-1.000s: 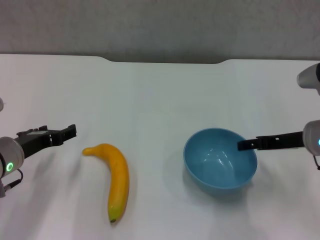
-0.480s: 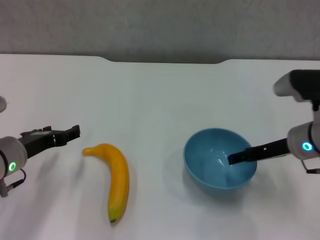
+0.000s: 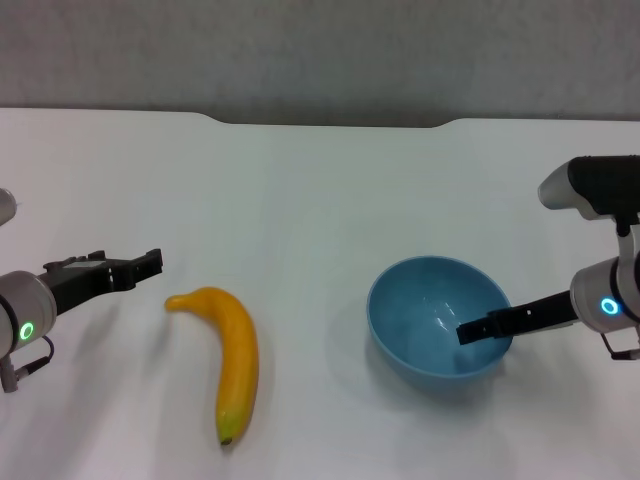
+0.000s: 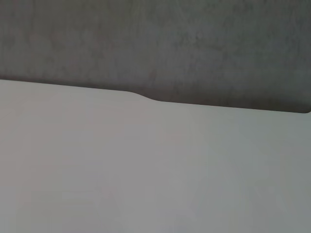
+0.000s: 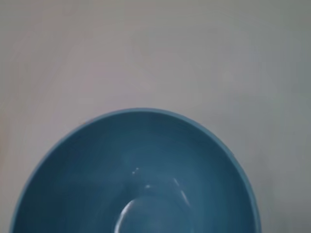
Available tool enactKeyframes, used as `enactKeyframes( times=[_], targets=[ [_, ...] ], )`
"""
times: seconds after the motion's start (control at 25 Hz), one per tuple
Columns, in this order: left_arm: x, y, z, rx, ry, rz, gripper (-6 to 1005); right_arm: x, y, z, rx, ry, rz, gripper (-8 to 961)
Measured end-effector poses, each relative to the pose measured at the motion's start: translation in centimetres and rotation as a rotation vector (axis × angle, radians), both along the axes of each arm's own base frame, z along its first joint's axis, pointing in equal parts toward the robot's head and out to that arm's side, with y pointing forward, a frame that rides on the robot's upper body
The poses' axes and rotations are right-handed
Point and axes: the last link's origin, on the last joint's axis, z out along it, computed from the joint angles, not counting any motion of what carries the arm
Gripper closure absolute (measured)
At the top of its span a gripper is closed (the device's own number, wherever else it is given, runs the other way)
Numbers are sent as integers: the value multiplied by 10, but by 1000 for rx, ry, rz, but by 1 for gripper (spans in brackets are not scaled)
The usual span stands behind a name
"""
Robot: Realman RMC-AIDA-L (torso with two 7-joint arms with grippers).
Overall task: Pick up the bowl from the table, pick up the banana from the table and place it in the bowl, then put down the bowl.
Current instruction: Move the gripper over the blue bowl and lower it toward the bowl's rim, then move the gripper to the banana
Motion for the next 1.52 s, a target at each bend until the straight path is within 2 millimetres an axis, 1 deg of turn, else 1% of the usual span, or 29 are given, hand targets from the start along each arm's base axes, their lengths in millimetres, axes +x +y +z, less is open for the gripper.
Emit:
enactKeyframes(
  times=[0.32, 0.44, 0.56, 0.76, 1.0, 1.36, 1.52],
  targets=[
    [-2, -1, 1, 6, 9, 2, 149, 2, 3, -3, 22, -25, 26, 114],
    [-3, -1, 1, 7, 8, 4, 149, 8, 1, -2, 26, -42, 51, 124],
    [-4, -2, 1, 8, 9, 6, 148, 9, 1, -1, 18, -57, 82, 346],
    [-4, -2, 2, 12, 7, 9, 147, 9, 2, -1, 22, -69, 105, 582],
    [-7, -3, 0, 8, 5, 17, 146, 12, -1, -5, 24, -86, 123, 795],
    [-9, -3, -2, 2, 0, 28, 144, 13, -3, -6, 28, -87, 129, 824],
    [-10, -5, -3, -2, -6, 34, 143, 8, -3, 2, 68, -76, 163, 851]
  ],
)
